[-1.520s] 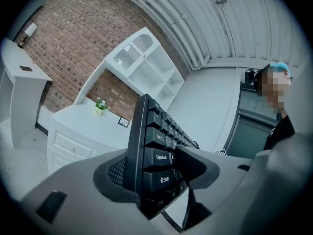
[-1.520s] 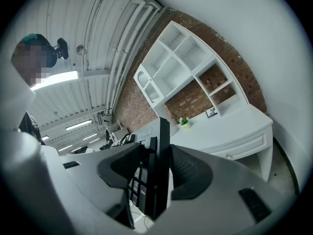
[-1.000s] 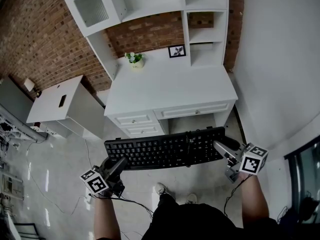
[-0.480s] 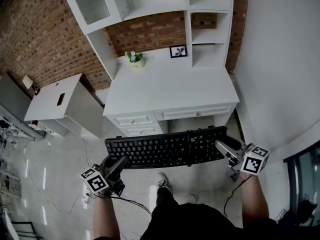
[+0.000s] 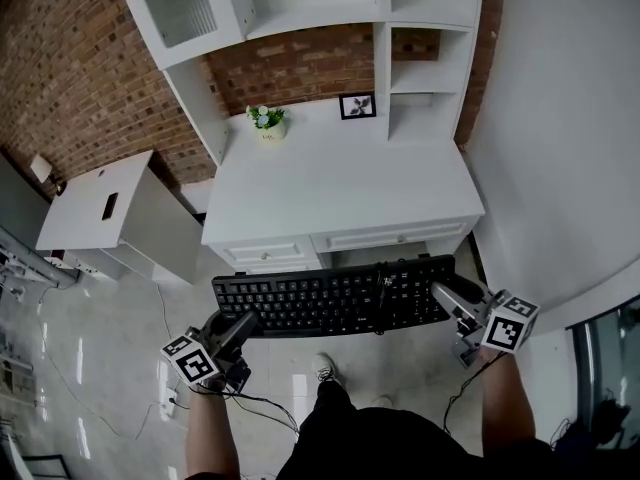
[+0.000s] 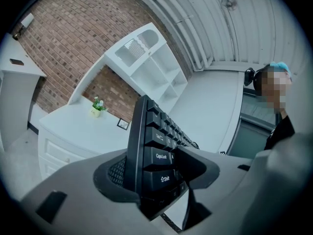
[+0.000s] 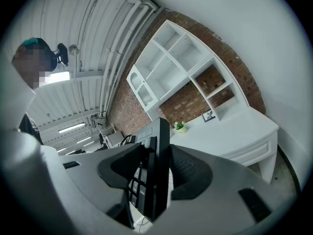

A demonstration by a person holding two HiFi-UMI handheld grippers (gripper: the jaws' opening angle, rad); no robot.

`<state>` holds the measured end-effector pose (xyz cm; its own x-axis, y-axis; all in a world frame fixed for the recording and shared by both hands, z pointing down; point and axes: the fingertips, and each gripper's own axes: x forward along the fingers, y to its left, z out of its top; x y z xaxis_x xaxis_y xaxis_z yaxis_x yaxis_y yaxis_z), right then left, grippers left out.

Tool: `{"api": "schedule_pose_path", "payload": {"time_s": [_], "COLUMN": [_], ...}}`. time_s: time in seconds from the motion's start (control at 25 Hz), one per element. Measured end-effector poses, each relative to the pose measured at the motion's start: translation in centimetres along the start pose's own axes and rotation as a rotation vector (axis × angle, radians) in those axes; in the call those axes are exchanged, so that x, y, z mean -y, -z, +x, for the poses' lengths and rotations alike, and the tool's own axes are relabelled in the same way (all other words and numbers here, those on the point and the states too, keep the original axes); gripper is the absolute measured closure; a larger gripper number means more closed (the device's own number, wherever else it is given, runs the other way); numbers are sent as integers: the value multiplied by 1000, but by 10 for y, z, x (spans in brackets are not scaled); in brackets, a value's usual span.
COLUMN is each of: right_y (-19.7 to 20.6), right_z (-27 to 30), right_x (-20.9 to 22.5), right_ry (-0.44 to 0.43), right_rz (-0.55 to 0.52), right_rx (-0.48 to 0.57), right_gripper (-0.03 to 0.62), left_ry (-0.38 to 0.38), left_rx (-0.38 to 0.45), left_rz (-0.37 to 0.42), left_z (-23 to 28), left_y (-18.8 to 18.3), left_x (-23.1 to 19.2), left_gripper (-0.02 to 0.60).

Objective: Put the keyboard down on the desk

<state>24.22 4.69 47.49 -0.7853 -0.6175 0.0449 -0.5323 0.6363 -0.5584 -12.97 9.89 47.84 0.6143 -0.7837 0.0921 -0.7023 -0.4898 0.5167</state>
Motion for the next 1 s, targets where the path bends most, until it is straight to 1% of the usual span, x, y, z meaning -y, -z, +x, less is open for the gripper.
{"api": "schedule_pose_path", "payload": {"time_s": [0.52, 0.8, 1.0], "right_y": [-9, -6, 0], "right_z": [98, 152, 183], "right_x": [-1, -11, -20], "right_ry": [36, 39, 37], "right_rz": [3, 1, -5], "right_rx": [-3, -19, -30], "right_gripper": [400, 400, 401], "left_ry": [20, 14, 12], "left_rx": [0, 0, 9], "left_rz": [-29, -50, -52], "left_z": [11, -1, -12], "left_y": [-48, -70, -81], "left_x": [-90, -138, -165], "left_gripper": [311, 311, 311]}}
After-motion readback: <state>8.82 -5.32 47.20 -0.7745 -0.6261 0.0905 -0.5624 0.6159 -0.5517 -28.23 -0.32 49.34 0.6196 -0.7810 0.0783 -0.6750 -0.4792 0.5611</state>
